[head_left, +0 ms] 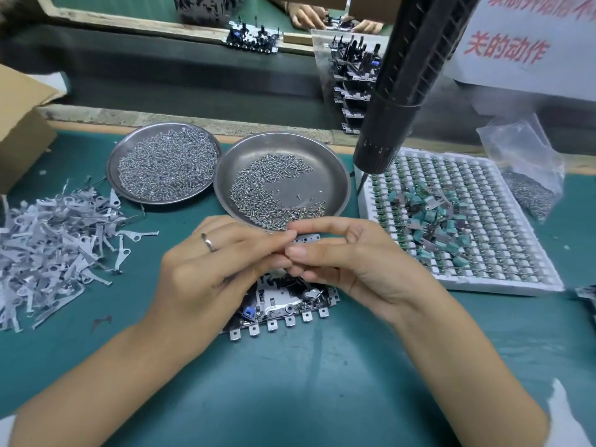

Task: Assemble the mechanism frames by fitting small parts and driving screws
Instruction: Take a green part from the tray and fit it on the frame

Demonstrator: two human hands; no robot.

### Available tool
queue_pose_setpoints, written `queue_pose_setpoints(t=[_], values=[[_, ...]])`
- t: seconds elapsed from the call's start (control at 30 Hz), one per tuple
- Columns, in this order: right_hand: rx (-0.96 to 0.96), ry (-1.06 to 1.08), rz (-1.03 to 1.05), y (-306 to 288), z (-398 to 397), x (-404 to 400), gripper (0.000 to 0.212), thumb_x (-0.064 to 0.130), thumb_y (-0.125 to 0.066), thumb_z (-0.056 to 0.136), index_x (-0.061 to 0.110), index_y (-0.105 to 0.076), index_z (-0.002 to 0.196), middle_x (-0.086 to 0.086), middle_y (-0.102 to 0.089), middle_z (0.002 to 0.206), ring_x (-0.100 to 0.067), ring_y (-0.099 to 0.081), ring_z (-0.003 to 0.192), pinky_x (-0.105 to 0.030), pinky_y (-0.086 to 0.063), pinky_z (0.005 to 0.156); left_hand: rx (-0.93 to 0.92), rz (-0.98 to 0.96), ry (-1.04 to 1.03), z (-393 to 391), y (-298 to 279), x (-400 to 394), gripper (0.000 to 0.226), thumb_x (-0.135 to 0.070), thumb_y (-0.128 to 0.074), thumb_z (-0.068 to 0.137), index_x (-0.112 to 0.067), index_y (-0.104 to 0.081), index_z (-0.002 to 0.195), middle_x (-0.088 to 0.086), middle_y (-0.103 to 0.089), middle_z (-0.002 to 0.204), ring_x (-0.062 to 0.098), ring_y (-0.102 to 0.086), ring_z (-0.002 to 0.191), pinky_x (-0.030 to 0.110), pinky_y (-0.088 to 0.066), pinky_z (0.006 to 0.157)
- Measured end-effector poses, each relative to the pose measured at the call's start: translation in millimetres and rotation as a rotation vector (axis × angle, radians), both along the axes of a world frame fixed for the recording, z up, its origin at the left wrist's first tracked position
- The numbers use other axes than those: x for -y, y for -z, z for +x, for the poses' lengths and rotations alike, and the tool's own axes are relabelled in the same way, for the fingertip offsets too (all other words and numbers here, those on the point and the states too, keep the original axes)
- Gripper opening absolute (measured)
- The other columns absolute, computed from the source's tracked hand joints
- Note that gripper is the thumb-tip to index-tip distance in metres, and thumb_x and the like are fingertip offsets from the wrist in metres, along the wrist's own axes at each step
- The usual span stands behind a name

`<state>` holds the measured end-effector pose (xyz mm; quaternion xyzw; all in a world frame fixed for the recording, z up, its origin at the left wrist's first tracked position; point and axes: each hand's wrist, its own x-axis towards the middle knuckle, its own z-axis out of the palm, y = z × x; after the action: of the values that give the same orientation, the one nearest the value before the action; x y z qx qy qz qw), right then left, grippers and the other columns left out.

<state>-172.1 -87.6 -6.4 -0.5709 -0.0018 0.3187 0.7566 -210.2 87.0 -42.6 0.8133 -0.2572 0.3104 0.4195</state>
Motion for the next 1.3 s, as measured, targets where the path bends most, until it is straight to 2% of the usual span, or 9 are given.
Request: queue_pose_setpoints(t=[0.2,0.3,0.4,0.53,0.73,0.87,1.0,1.17,1.3], values=[[0.108,-0.1,-0.167,-10,0,8,0.033,0.011,-0.078,0.06,0.008,-0.069,0.092,-0.006,-0.071,0.067,-0.013,-0.066,0.057,-0.017,-0.053,0.055,-0.09,-0.047,0.025,-3,1,0,0.022,-0.014,-0.066,0.083,-0.013,-0.066,0.105,-0.004,-0.067,0.089,0.014,-0.061,0.079,0.036,-0.043,0.073],[0.479,-0.053,-0.632,-25,7,35,0.013,0.015,-0.082,0.069,0.015,-0.072,0.078,0.001,-0.068,0.059,-0.009,-0.06,0.054,-0.017,-0.047,0.053,-0.153,-0.146,-0.033,-6,-1,4,0.014,-0.019,-0.066,0.085,-0.021,-0.067,0.098,-0.005,-0.068,0.091,0.01,-0.062,0.083,0.03,-0.046,0.076],[0.849,0.252,-1.051,-39,17,72,0.018,0.016,-0.077,0.078,0.029,-0.068,0.069,0.014,-0.063,0.059,-0.001,-0.053,0.054,-0.006,-0.037,0.051,-0.262,-0.296,-0.14,-6,-1,6,0.014,-0.02,-0.071,0.082,-0.028,-0.068,0.093,-0.01,-0.071,0.088,0.006,-0.063,0.084,0.019,-0.047,0.08],[0.82,0.159,-1.262,-38,23,94,0.015,0.015,-0.076,0.078,0.025,-0.072,0.09,0.016,-0.062,0.078,-0.009,-0.058,0.07,-0.005,-0.036,0.055,-0.332,-0.384,-0.195,-6,3,9,0.014,-0.024,-0.068,0.078,-0.032,-0.07,0.089,-0.014,-0.069,0.092,0.003,-0.061,0.077,0.015,-0.045,0.071],[0.899,-0.018,-1.333,-27,26,90,0.025,0.014,-0.073,0.081,0.02,-0.073,0.105,0.019,-0.054,0.083,0.01,-0.042,0.068,0.006,-0.029,0.061,-0.387,-0.418,-0.183,-5,6,5,0.018,-0.03,-0.068,0.079,-0.045,-0.071,0.088,-0.017,-0.071,0.092,0.004,-0.065,0.086,0.015,-0.05,0.075],[0.949,-0.049,-1.41,-22,28,87,0.025,0.014,-0.071,0.082,0.022,-0.073,0.106,0.004,-0.065,0.095,-0.005,-0.044,0.075,-0.016,-0.033,0.067,-0.398,-0.431,-0.181,-6,4,7,0.019,-0.03,-0.068,0.078,-0.047,-0.071,0.088,-0.019,-0.07,0.089,-0.002,-0.063,0.08,0.009,-0.047,0.072],[0.993,0.013,-1.168,-26,25,81,0.018,0.013,-0.072,0.083,0.021,-0.075,0.098,0.01,-0.062,0.085,-0.006,-0.054,0.069,-0.014,-0.04,0.065,-0.414,-0.44,-0.19,-7,3,9,0.017,-0.026,-0.07,0.076,-0.039,-0.071,0.087,-0.017,-0.07,0.089,-0.004,-0.06,0.075,0.006,-0.043,0.068],[0.724,-0.013,-0.472,-25,10,46,0.011,0.012,-0.078,0.072,0.018,-0.076,0.081,0.002,-0.072,0.084,-0.007,-0.067,0.076,-0.013,-0.048,0.067,-0.397,-0.402,-0.159,-9,0,11,0.015,-0.021,-0.07,0.075,-0.029,-0.071,0.087,-0.012,-0.07,0.088,-0.002,-0.062,0.079,0.011,-0.044,0.078],[0.545,0.041,-0.209,-7,2,13,0.014,0.016,-0.076,0.064,0.015,-0.074,0.078,-0.001,-0.075,0.087,-0.012,-0.07,0.081,-0.018,-0.053,0.074,-0.386,-0.397,-0.138,-9,-1,11,0.018,-0.02,-0.071,0.074,-0.029,-0.07,0.09,-0.015,-0.07,0.092,0.0,-0.063,0.084,0.012,-0.044,0.083]])
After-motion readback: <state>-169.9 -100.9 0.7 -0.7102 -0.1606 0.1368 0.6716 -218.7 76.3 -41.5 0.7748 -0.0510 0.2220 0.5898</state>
